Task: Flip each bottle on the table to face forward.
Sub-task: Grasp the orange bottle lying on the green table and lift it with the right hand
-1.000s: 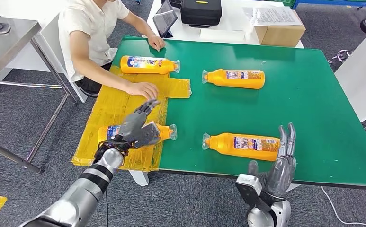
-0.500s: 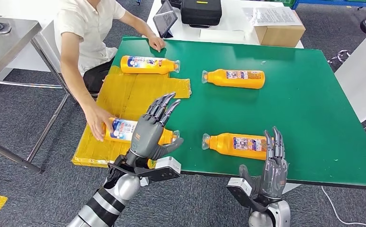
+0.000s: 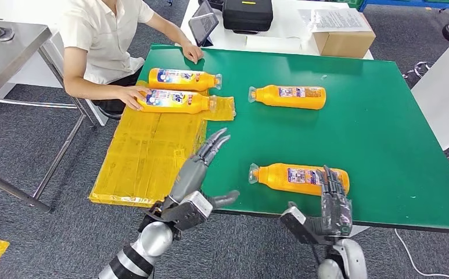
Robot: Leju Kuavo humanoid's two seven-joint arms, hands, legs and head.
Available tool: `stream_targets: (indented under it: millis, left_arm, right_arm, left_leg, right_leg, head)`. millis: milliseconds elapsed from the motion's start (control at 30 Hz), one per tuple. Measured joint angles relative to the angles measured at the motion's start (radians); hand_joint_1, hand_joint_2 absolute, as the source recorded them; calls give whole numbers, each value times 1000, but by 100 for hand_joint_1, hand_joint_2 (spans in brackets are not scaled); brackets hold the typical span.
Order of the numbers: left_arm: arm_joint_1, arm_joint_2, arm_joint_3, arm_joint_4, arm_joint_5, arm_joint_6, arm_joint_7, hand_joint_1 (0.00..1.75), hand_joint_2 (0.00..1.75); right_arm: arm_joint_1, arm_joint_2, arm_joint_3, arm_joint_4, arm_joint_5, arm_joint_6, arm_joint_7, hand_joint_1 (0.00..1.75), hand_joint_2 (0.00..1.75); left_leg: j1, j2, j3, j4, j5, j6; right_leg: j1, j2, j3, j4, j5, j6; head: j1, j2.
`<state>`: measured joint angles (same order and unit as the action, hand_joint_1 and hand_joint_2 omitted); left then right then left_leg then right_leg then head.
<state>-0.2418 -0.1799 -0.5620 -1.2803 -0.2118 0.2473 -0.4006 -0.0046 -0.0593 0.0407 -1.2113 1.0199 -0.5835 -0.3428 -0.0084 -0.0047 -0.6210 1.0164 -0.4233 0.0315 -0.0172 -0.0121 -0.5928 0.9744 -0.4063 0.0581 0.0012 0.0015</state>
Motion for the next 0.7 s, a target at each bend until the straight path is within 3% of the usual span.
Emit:
stream_targets:
  millis: [167, 333, 700]
  left_arm:
    - [35, -9, -79, -5, 62, -28, -15, 0, 175]
    - [36, -16, -120, -5, 79, -22, -16, 0, 175]
    - [35, -18, -135, -5, 85, -20, -15, 0, 175]
  right_arm:
    - [-89, -150, 44, 94, 85, 103, 63, 0, 175]
    - [-166, -234, 107, 168, 139, 179, 112, 0, 175]
    - [-213, -266, 158, 225, 159, 176, 125, 0, 175]
  left_leg:
    - [-2, 1, 0, 0, 0, 1]
    - [-1, 1, 0, 0, 0, 1]
    - [0, 1, 0, 0, 0, 1]
  right_leg:
    - [-1, 0, 0, 0, 1, 1]
    - [0, 0, 0, 0, 1, 1]
    - [0, 0, -1, 0, 1, 1]
  head:
    - [0, 0]
    - [0, 0]
    - [-1, 0]
